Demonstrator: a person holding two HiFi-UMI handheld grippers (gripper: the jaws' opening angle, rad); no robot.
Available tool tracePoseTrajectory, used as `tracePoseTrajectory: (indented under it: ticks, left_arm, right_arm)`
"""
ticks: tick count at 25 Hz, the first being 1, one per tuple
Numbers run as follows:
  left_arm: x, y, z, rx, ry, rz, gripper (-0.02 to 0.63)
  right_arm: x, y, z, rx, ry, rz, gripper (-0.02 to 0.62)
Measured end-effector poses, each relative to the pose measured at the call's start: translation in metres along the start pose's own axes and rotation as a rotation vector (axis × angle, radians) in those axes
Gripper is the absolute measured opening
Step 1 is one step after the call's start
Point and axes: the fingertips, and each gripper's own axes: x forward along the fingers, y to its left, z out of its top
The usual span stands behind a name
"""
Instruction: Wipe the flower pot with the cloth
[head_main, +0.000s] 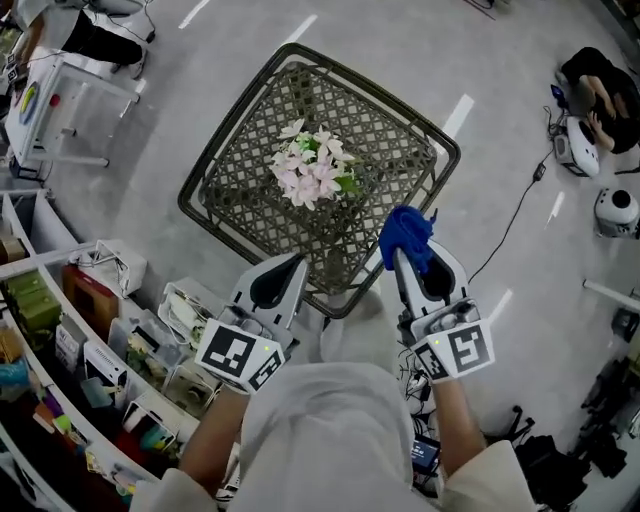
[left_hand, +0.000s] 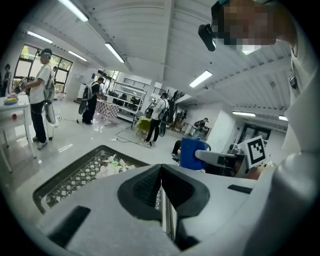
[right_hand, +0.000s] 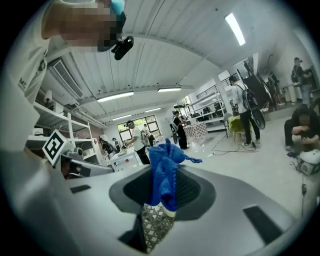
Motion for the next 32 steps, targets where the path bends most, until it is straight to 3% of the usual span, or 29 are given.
tracePoseTrajectory:
  ticks: [2, 9, 15, 22, 25, 29, 32]
  left_arm:
    - [0.018, -0.002, -0.012, -0.006, 0.013, -0.019, 0.023]
    - [0.057, 0.029, -0.068, -0.015, 0.072, 0.058, 0.023]
    - [0.085, 0.059, -0.111, -0.046, 0.086, 0.171, 0.023]
    - [0.120, 0.085, -0.165, -0.088, 0.101, 0.265, 0.025]
    - [0.132, 0.099, -0.173, -0.116, 0.082, 0.309, 0.025]
    - [0.148, 0.115, -0.169, -0.109, 0.062, 0.342, 0.031]
    - [0.155, 0.127, -0.170, -0.094, 0.064, 0.384, 0.120]
  right_arm:
    - [0.012, -0.013, -0.014, -0.001, 0.023, 0.012, 0.115]
    - [0.059, -0.045, -0.065, -0.047, 0.079, 0.087, 0.114]
    - [0.089, -0.070, -0.101, -0.026, 0.088, 0.126, 0.114]
    - [0.117, -0.080, -0.139, -0.088, 0.157, 0.236, 0.114]
    - [0.126, -0.083, -0.150, -0.114, 0.179, 0.279, 0.115]
    - [0.137, -0.089, -0.157, -0.061, 0.176, 0.317, 0.115]
    - [0.143, -0.092, -0.165, -0.097, 0.197, 0.328, 0.115]
